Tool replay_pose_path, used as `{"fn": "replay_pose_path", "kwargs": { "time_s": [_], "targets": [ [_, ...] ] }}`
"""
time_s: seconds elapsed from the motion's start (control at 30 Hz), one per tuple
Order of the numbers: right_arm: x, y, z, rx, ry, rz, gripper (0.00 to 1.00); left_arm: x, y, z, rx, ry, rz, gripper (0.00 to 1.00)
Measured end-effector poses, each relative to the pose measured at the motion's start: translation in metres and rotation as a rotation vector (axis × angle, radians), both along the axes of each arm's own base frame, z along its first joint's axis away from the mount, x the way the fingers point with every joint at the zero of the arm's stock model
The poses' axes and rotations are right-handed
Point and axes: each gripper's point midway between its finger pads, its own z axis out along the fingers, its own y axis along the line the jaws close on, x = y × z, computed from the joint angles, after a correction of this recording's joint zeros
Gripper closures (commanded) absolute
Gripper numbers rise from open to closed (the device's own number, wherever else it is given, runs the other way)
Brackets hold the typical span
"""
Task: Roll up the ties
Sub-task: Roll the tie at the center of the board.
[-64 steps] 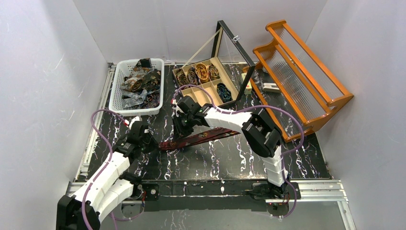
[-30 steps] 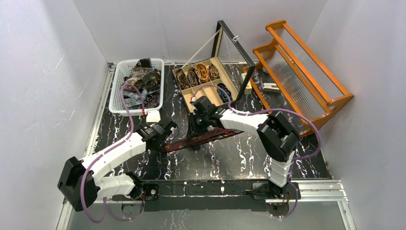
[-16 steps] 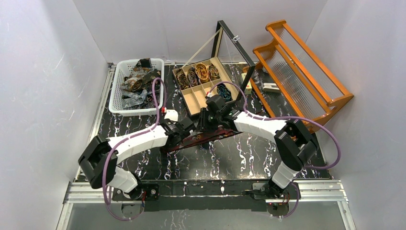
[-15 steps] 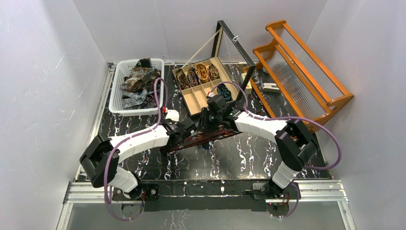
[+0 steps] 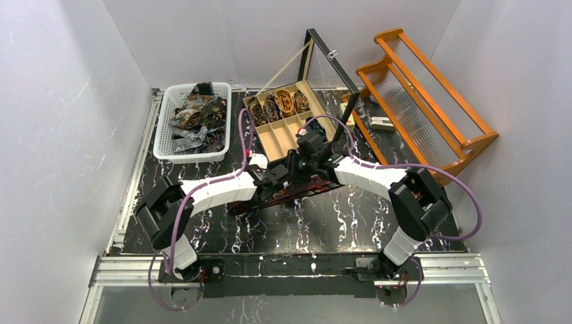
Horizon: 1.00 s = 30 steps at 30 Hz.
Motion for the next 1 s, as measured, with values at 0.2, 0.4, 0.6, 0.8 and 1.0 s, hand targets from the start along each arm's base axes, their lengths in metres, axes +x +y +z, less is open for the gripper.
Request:
{"fn": "replay_pose_path", "kwargs": {
  "time_s": [0.2, 0.4, 0.6, 0.8, 1.0],
  "targets": [
    [-0.003, 0.0, -0.002, 0.012, 0.014, 0.008, 0.56, 0.005, -0.025, -0.013, -0.082, 0.025, -0.018, 0.55],
    [-0.001, -0.002, -0.003, 0.014, 0.014, 0.006, 0.51, 0.005, -0.045, -0.016, -0.183, 0.038, -0.025, 0.44],
    [0.0, 0.001, 0.005, 0.047, -0.039, 0.068, 0.32, 0.008, -0.057, 0.04, -0.405, -0.095, -0.036, 0.28],
    [-0.003, 0.026, 0.038, 0.199, -0.217, 0.31, 0.22, -0.005, -0.031, 0.076, -0.591, -0.228, 0.029, 0.17],
    [-0.02, 0.06, 0.058, 0.276, -0.575, 0.634, 0.14, -0.023, 0.035, 0.031, -0.592, -0.191, 0.239, 0.08]
  ]
}}
